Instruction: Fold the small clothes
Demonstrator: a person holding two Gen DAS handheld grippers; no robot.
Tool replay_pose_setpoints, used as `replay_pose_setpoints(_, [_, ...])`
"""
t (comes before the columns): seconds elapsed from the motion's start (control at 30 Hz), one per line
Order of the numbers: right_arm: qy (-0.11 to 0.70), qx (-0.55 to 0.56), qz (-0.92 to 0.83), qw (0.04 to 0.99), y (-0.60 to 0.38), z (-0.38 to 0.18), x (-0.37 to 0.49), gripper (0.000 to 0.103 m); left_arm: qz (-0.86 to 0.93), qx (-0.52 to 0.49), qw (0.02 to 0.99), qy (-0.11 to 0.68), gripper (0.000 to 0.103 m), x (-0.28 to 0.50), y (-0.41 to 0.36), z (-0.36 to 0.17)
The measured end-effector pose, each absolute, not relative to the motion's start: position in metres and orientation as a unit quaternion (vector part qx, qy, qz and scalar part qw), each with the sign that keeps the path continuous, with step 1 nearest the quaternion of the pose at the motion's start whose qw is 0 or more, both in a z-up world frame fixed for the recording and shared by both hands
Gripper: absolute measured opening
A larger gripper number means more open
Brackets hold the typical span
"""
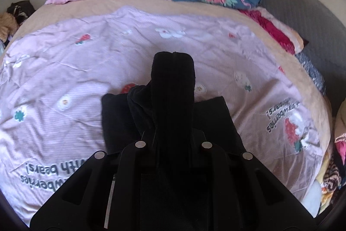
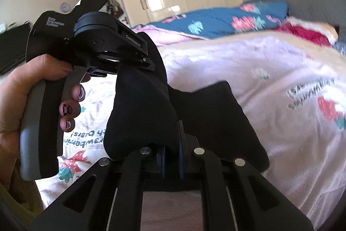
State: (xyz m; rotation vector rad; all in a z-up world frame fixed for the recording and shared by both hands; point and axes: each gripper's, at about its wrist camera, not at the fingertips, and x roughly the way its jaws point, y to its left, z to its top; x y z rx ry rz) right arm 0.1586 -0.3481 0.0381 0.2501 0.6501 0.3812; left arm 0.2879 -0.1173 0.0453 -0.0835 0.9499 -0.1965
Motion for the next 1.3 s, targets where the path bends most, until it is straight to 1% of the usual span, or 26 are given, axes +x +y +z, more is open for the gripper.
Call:
replay_pose_setpoints(0.13, [0.358, 0.18, 0.179, 0.898, -0.366, 0.021, 0.173, 0.008, -0.101, -0.036, 0.874, 0.474, 0.009, 0.299, -0.133, 0.03])
replay_pose_setpoints(0.3, [0.382, 0.219, 0.181, 0.879, -0.375, 0.012, 0.176, 0.008, -0.105, -0.027, 0.87, 0.482, 0.012, 0.309, -0.152, 0.02])
replay_pose_setpoints(0.57, [0.416, 0.302, 0.196, 0.835, -0.394, -0.001, 0.181, 0.01, -0.107, -0.014, 0.861, 0.497, 0.022, 0.324, -0.174, 0.008])
replay_pose_setpoints(0.63, [0.429, 0.335, 0.199, 0.815, -0.401, -0.009, 0.182, 0.013, -0.108, -0.013, 0.858, 0.503, 0.026, 0.327, -0.179, 0.003])
replay_pose_setpoints(0.67, [0.431, 0.342, 0.201, 0.81, -0.402, -0.009, 0.18, 0.014, -0.109, -0.013, 0.856, 0.505, 0.027, 0.328, -0.181, 0.001])
replay_pose_setpoints(0.8, [0.444, 0.372, 0.205, 0.789, -0.409, -0.016, 0.18, 0.018, -0.116, -0.014, 0.849, 0.515, 0.041, 0.332, -0.189, -0.004])
replay_pose_setpoints(0.83, [0.446, 0.376, 0.206, 0.786, -0.41, -0.016, 0.18, 0.02, -0.118, -0.015, 0.848, 0.516, 0.048, 0.333, -0.19, -0.005])
replay_pose_setpoints(0.9, [0.449, 0.379, 0.206, 0.783, -0.411, -0.016, 0.178, 0.021, -0.125, -0.023, 0.845, 0.519, 0.058, 0.334, -0.191, -0.005])
replay_pose_setpoints(1.0, [0.452, 0.384, 0.204, 0.779, -0.415, -0.015, 0.177, 0.024, -0.132, -0.036, 0.844, 0.518, 0.06, 0.335, -0.189, -0.002])
replay_pose_setpoints(1.1, [0.458, 0.387, 0.212, 0.772, -0.417, -0.014, 0.177, 0.028, -0.138, -0.057, 0.849, 0.508, 0.066, 0.332, -0.182, 0.005])
replay_pose_setpoints(1.13, [0.457, 0.389, 0.213, 0.771, -0.419, -0.013, 0.176, 0.03, -0.138, -0.061, 0.852, 0.502, 0.066, 0.33, -0.179, 0.009])
replay_pose_setpoints(1.2, [0.455, 0.391, 0.217, 0.77, -0.423, -0.01, 0.177, 0.038, -0.138, -0.071, 0.858, 0.49, 0.067, 0.323, -0.168, 0.018])
replay_pose_setpoints(1.23, [0.455, 0.386, 0.223, 0.771, -0.425, -0.008, 0.179, 0.049, -0.137, -0.077, 0.863, 0.481, 0.069, 0.318, -0.159, 0.022])
replay_pose_setpoints(1.27, [0.456, 0.38, 0.233, 0.77, -0.423, -0.006, 0.178, 0.057, -0.134, -0.079, 0.865, 0.477, 0.069, 0.315, -0.153, 0.024])
replay_pose_setpoints(1.3, [0.455, 0.374, 0.241, 0.771, -0.423, -0.001, 0.178, 0.06, -0.126, -0.08, 0.87, 0.469, 0.069, 0.308, -0.142, 0.026])
